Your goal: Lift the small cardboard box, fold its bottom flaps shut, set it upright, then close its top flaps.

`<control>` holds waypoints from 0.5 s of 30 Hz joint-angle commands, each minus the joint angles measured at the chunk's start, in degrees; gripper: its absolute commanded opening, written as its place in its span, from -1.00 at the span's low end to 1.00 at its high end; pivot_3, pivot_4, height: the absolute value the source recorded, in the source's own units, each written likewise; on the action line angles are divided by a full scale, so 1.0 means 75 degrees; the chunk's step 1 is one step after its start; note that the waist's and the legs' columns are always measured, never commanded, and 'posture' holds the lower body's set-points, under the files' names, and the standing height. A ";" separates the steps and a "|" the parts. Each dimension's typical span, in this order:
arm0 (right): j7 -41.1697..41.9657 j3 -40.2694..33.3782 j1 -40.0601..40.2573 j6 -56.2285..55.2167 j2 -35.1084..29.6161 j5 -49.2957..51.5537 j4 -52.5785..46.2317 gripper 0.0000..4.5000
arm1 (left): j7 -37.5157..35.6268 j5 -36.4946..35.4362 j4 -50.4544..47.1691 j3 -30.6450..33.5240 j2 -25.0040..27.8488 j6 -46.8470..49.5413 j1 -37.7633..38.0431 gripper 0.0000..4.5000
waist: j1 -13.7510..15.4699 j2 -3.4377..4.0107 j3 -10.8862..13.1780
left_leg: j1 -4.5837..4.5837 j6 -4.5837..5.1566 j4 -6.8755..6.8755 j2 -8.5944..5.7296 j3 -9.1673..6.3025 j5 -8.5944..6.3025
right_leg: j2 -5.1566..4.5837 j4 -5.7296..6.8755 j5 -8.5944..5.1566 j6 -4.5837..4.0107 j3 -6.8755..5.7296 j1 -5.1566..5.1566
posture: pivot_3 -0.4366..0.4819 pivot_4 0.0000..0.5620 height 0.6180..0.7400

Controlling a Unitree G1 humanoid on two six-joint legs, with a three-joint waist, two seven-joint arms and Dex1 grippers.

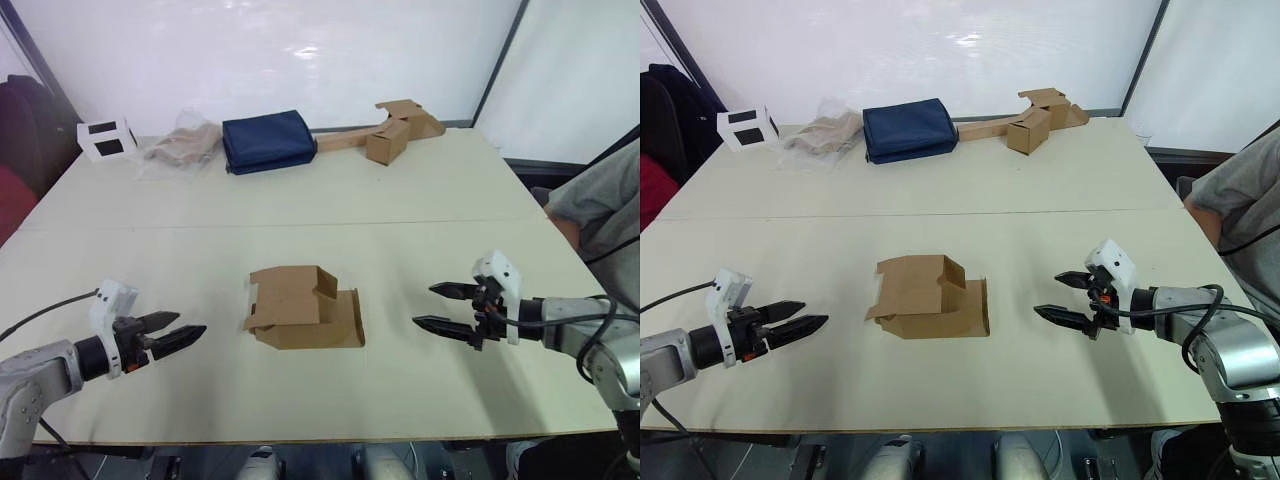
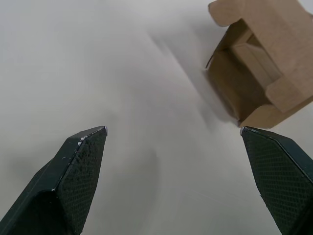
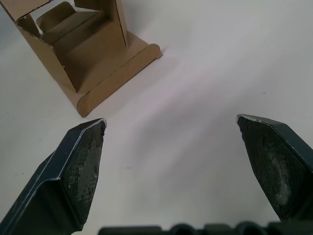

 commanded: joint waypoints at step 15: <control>0.0045 -0.0217 -0.0049 -0.0276 0.0074 0.0001 0.0017 0.98 | -0.0082 -0.0058 0.0144 0.0344 0.0011 -0.0484 -0.0089 1.00 | -0.0004 0.0000 0.0000 | 0.0000 0.0000 0.0001 0.0000 0.0000 0.0000 | 0.0000 0.0001 0.0000 0.0000 0.0000 0.0000 | -0.05 -0.47 1.00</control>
